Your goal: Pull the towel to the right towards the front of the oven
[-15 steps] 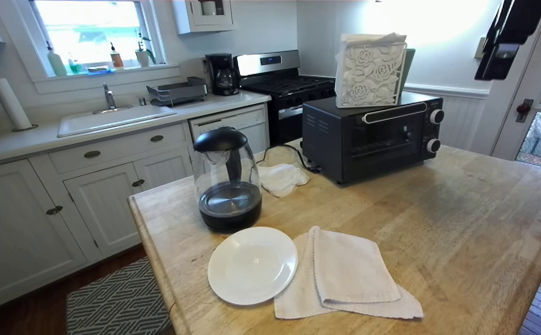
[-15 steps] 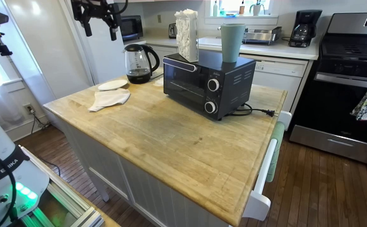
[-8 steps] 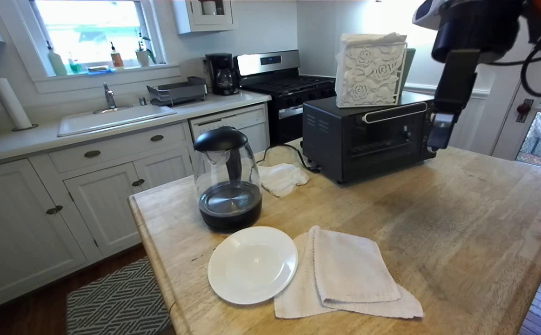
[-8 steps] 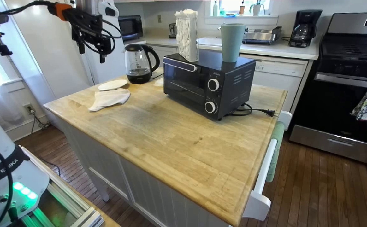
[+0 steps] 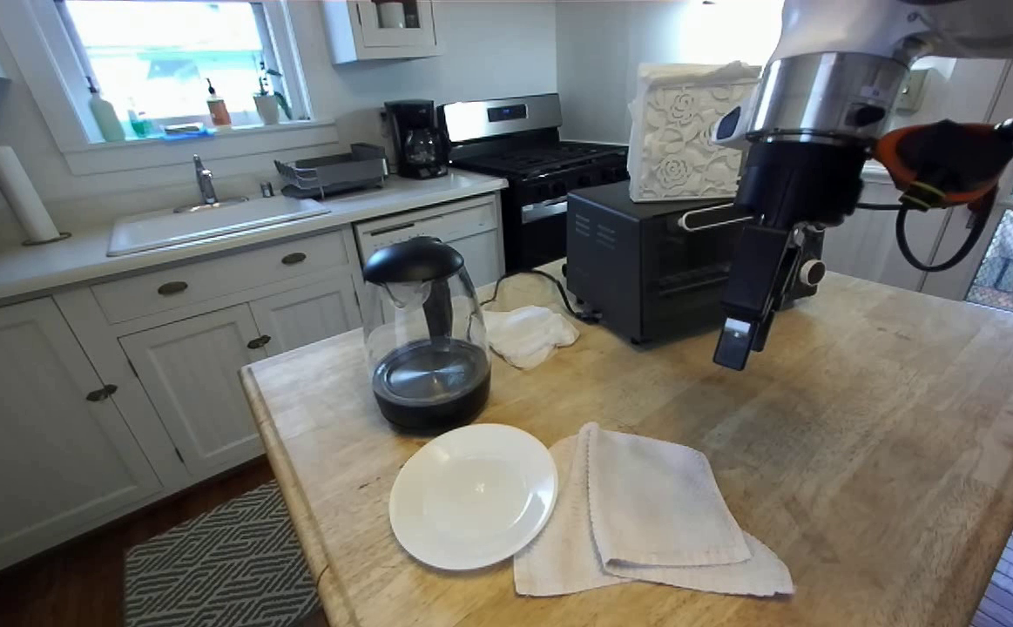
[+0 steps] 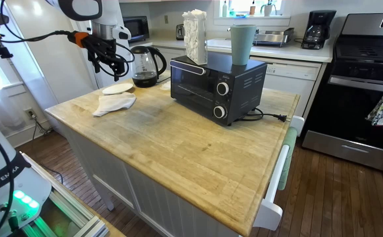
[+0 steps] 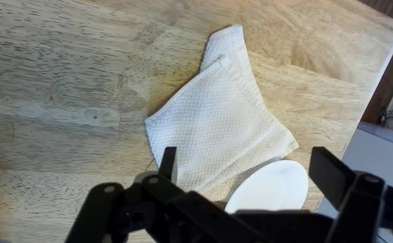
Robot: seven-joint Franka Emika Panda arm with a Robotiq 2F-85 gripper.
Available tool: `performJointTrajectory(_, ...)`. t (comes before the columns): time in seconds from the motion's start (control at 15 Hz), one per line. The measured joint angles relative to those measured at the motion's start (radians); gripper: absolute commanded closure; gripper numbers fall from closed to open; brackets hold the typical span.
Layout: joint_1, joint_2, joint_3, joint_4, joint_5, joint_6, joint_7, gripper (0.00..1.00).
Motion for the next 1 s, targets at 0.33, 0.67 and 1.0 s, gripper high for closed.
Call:
performJointTrajectory(0.33,-0.002,0.001,0.002,-0.001,0.0,0.007,0.0,0.0)
performJointTrajectory(0.67,-0.005,0.098,0.003,-0.011,0.003,0.099,0.0,0.0)
performJointTrajectory(1.0,-0.014,0.219,0.026,-0.009,0.013,0.139,0.0,0.0)
